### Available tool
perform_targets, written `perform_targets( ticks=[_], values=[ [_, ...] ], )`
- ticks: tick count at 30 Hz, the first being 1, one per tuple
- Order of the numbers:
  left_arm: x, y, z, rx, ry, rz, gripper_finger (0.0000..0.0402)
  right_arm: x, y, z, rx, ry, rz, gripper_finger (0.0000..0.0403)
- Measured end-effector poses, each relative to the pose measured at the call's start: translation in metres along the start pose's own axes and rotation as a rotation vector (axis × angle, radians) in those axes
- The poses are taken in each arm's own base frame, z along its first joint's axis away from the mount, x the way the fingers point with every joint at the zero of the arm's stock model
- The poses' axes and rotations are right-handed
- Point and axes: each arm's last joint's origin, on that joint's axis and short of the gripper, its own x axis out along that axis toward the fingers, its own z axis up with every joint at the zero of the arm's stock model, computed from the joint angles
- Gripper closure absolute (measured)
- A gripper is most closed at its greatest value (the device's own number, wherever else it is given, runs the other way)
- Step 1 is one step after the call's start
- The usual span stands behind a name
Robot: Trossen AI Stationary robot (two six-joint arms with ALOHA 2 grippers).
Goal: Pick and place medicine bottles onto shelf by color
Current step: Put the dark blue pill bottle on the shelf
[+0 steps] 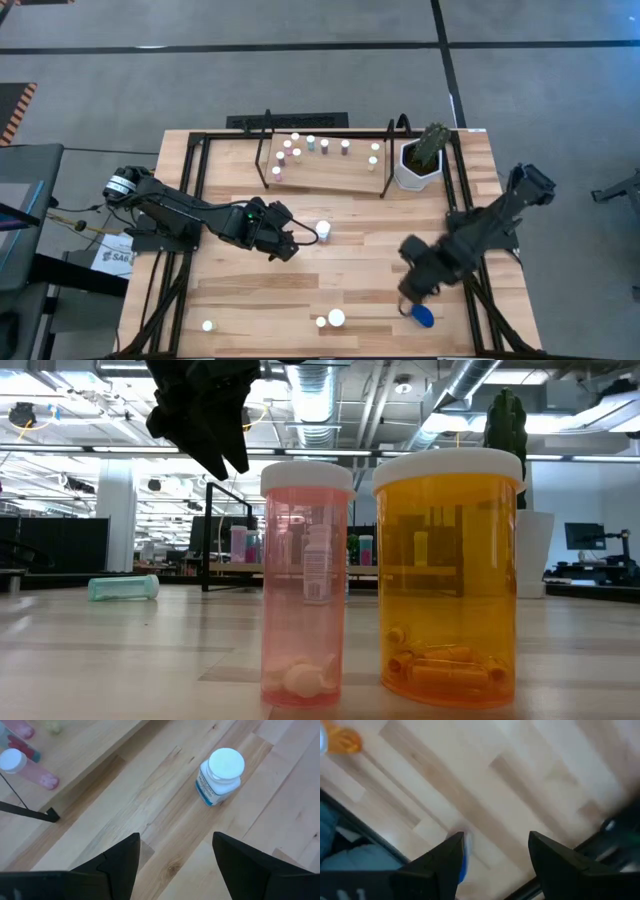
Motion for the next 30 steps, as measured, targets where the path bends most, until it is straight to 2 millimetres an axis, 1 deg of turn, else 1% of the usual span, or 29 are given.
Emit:
perform_targets(
  ticks=[3,7,11,13,16,20,30],
  values=[
    [0.000,0.000,0.000,0.000,0.000,0.000,0.0164,0.008,0.011,-0.022,0.068,0.008,-0.004,0.0158],
    [0.000,0.000,0.000,0.006,0.011,-0.004,0.0164,0.020,0.027,-0.042,0.102,0.036,0.020,0.0158],
    [0.000,0.000,-0.001,0.013,0.033,-0.023,0.0164,0.033,0.045,-0.057,0.080,0.059,0.070,0.0157],
    [0.000,-0.001,-0.001,0.013,0.043,-0.031,0.0164,0.041,0.051,-0.063,0.064,0.085,0.060,0.0157],
    [-0.001,-0.002,-0.003,0.012,0.046,-0.037,0.0164,0.055,0.058,-0.069,0.026,0.116,0.018,0.0157],
    [-0.003,-0.004,-0.006,-0.006,0.050,-0.047,0.0164,0.068,0.062,-0.075,-0.025,0.144,-0.025,0.0158],
    [-0.008,-0.010,-0.012,-0.046,0.063,-0.075,0.0164,0.082,0.067,-0.080,-0.098,0.160,-0.064,0.0158]
  ],
)
